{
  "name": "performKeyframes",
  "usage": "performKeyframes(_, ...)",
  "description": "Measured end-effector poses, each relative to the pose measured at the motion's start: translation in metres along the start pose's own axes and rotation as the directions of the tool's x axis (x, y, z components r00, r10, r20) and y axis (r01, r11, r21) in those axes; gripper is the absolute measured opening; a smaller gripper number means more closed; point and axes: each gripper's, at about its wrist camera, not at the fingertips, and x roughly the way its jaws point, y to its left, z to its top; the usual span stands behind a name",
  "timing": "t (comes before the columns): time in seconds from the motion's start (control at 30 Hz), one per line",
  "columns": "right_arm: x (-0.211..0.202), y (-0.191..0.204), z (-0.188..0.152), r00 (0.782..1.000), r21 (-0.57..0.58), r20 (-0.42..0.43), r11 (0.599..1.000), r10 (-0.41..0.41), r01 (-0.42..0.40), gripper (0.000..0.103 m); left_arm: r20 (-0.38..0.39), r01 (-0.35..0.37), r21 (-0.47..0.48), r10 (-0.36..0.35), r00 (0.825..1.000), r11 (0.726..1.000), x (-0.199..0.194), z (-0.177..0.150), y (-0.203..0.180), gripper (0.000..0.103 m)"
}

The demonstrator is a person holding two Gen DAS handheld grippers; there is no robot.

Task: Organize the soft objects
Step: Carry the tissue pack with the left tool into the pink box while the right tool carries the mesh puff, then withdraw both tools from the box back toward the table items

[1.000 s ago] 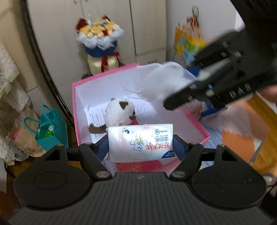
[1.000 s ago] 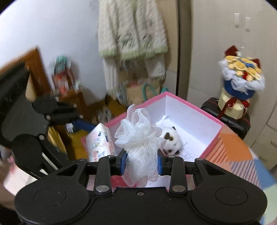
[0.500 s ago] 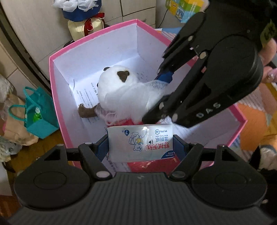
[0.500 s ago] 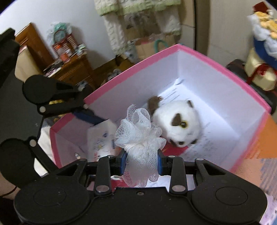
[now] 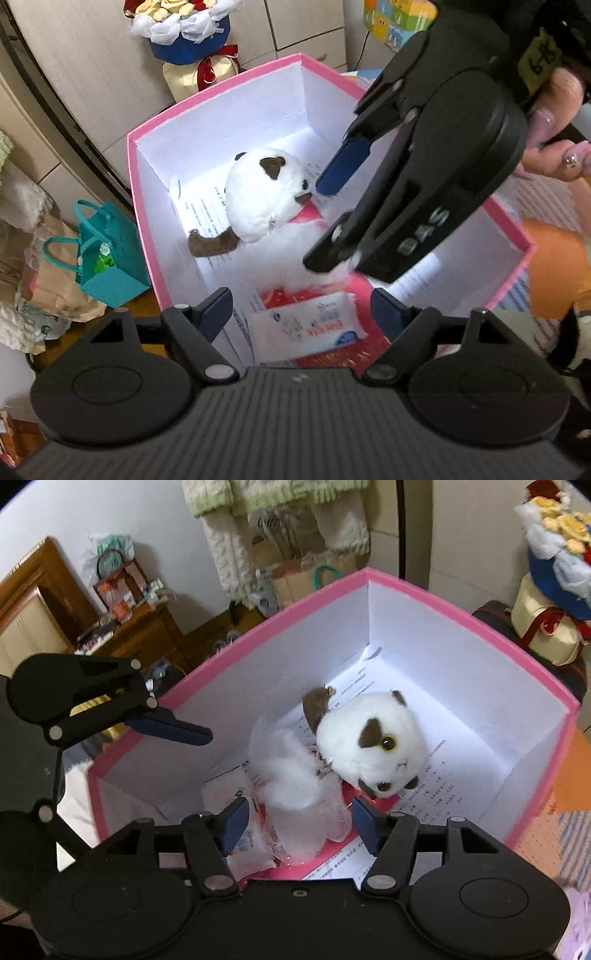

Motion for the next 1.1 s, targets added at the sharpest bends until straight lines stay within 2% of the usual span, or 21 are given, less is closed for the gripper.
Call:
performKeyframes(0.17, -0.038, 0.009, -0.018, 0.997, -0.004, 0.075, 1.0, -0.014, 0.014, 0.067, 0.052, -0.02, 0.023, 0.019, 0.998, 1.0, -0.026, -0.007, -0.007, 0.081)
performKeyframes(0.33, -0.074, 0.024, -0.039, 0.989, -0.021, 0.141, 0.999, -0.044, 0.048, 0.068, 0.136, -0.062, 0.057, 0.054, 0.989, 0.996, -0.061, -0.015, -0.024, 0.081)
performKeyframes(0.5, -0.112, 0.046, -0.061, 0.974, -0.056, 0.207, 0.993, -0.092, 0.106, 0.074, 0.202, -0.072, 0.09, 0.053, 0.978, 0.993, -0.096, -0.026, -0.046, 0.083)
performKeyframes(0.57, -0.126, 0.055, -0.071, 0.967, -0.065, 0.226, 0.989, -0.115, 0.133, 0.074, 0.226, -0.075, 0.103, 0.05, 0.973, 0.992, -0.107, -0.03, -0.054, 0.088)
performKeyframes(0.63, -0.139, 0.062, -0.081, 0.96, -0.07, 0.243, 0.985, -0.139, 0.161, 0.074, 0.25, -0.082, 0.119, 0.05, 0.967, 0.989, -0.117, -0.034, -0.062, 0.088)
performKeyframes(0.97, -0.192, 0.079, -0.147, 0.913, -0.054, 0.319, 0.957, -0.252, 0.283, 0.083, 0.374, -0.057, 0.186, -0.017, 0.927, 0.981, -0.155, -0.057, -0.11, 0.092)
performKeyframes(1.1, -0.204, 0.069, -0.173, 0.9, -0.004, 0.329, 0.953, -0.285, 0.303, 0.083, 0.371, -0.024, 0.209, -0.057, 0.927, 0.978, -0.155, -0.057, -0.133, 0.092)
